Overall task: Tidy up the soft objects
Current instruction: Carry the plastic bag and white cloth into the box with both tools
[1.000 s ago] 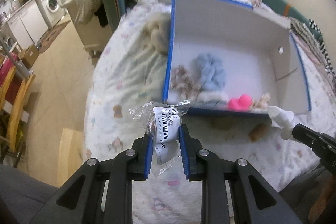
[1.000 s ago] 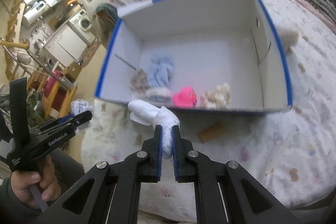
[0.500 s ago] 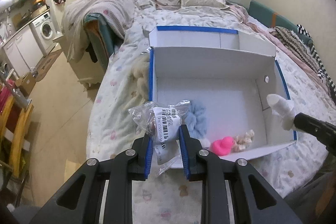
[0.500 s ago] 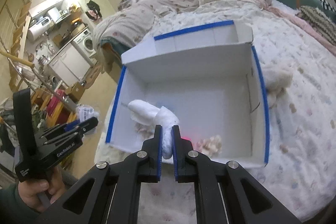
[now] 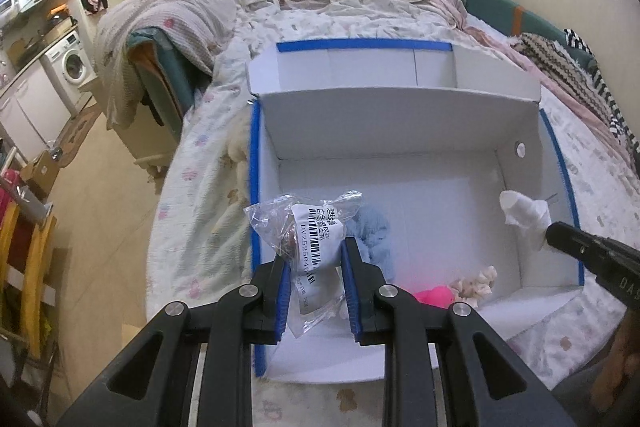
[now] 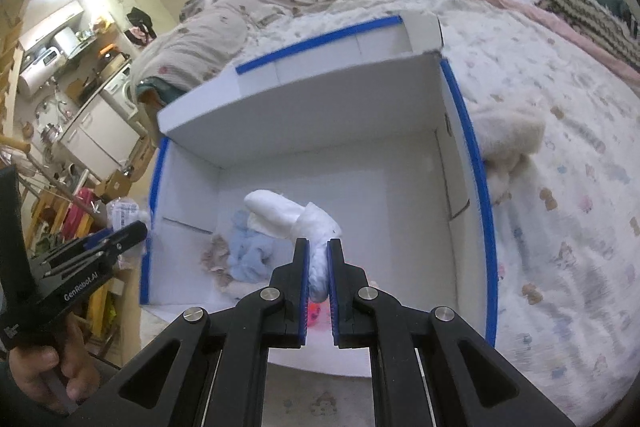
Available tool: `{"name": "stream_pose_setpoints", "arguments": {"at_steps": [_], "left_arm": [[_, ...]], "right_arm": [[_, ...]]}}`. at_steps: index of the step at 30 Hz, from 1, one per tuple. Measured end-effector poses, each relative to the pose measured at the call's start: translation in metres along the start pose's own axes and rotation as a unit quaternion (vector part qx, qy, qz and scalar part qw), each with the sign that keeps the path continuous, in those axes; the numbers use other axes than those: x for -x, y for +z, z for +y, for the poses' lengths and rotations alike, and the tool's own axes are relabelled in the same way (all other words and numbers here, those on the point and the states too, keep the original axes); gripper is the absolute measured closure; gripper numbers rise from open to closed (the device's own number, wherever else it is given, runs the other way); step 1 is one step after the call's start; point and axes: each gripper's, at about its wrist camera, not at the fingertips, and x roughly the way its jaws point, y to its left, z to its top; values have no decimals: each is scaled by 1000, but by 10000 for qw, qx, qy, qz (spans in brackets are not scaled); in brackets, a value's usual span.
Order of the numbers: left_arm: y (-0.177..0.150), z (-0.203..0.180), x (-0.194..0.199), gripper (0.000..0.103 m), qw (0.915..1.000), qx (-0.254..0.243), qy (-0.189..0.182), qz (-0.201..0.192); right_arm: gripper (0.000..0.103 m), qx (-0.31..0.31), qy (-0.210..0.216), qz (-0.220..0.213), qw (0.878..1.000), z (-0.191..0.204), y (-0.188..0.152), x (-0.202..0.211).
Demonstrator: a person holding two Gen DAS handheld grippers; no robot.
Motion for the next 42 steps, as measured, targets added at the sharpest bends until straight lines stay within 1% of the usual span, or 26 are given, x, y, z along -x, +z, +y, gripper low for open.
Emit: {"name": "stream_pose_setpoints", "arguments": {"at_steps": [2, 5, 9, 13, 17, 27, 42], "left_arm": [[1, -2, -12, 82, 10000, -15, -47, 52], [-4, -6, -30, 82, 9996, -12, -247, 159], [-17, -13, -53, 82, 9993, -43, -218, 310], [-21, -16, -65, 82, 9991, -72, -226, 348], [-20, -17, -70, 82, 9991, -65, -246, 339], [-21, -19, -79, 81, 9988, -129, -259, 384], [-22, -23, -80, 81, 9990, -151, -179, 392]], "right_arm": [[93, -30, -12, 76, 10000, -3, -2, -7], [93, -60, -19, 185, 9998, -5, -4, -18], [93, -16, -46, 351, 9994, -3, -8, -32], [93, 36, -65, 526, 9986, 0, -10, -44], [93, 133, -114, 658, 9977, 5, -11, -53], [93, 137, -217, 934, 9953, 5, -12, -71], [93, 123, -293, 977, 9947, 7, -14, -73]]}}
